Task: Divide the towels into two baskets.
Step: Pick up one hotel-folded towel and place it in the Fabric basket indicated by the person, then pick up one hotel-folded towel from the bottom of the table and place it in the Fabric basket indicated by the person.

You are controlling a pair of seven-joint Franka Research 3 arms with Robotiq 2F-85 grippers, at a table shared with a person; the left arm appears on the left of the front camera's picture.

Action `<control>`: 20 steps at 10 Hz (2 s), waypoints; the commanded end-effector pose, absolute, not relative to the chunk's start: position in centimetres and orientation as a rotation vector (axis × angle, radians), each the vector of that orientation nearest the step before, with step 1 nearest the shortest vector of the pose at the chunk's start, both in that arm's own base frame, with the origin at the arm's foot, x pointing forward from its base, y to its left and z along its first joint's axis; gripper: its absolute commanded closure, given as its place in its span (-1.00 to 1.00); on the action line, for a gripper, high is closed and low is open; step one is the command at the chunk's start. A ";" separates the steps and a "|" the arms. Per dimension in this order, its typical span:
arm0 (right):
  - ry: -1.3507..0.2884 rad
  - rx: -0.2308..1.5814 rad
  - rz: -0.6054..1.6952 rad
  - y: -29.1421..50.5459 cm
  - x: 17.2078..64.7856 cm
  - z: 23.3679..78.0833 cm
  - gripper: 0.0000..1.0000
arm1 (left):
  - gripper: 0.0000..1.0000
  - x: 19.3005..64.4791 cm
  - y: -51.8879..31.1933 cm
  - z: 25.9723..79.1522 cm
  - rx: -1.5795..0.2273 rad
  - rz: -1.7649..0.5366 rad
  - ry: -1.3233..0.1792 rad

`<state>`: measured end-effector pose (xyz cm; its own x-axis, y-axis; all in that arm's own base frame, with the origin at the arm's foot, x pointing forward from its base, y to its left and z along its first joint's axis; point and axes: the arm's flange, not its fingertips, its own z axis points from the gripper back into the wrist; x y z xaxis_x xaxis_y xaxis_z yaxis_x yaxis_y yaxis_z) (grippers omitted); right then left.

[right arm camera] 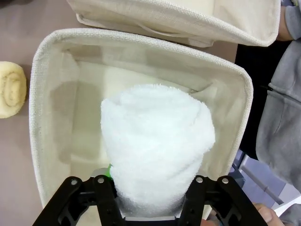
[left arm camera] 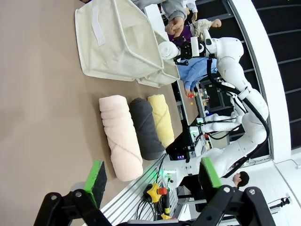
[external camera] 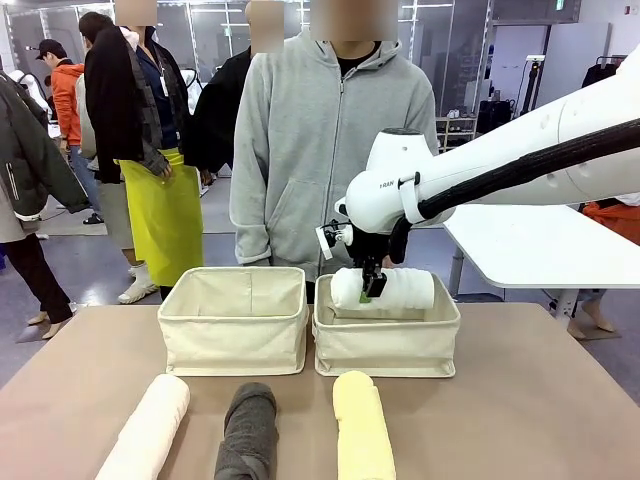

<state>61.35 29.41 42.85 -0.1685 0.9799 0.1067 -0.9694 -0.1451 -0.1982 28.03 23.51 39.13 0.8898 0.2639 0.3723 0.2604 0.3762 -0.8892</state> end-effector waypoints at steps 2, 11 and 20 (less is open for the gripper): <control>-0.264 -0.088 1.690 29.4 60.9 43.1 -1.00 | -1.00 27.8 23.6 39.4 -1.207 0.003 -0.515; -0.261 -0.064 1.712 29.2 61.4 43.4 -1.00 | -1.00 27.8 23.6 39.4 -1.207 0.003 -0.515; -0.275 0.058 1.668 26.2 59.0 45.4 -1.00 | -1.00 27.8 23.6 39.4 -1.207 0.003 -0.515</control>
<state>60.99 28.35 44.42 -0.1332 0.9804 0.1449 -0.9771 -0.1054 -0.1849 28.02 23.51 39.13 0.8898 0.2641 0.3723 0.2604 0.3762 -0.8892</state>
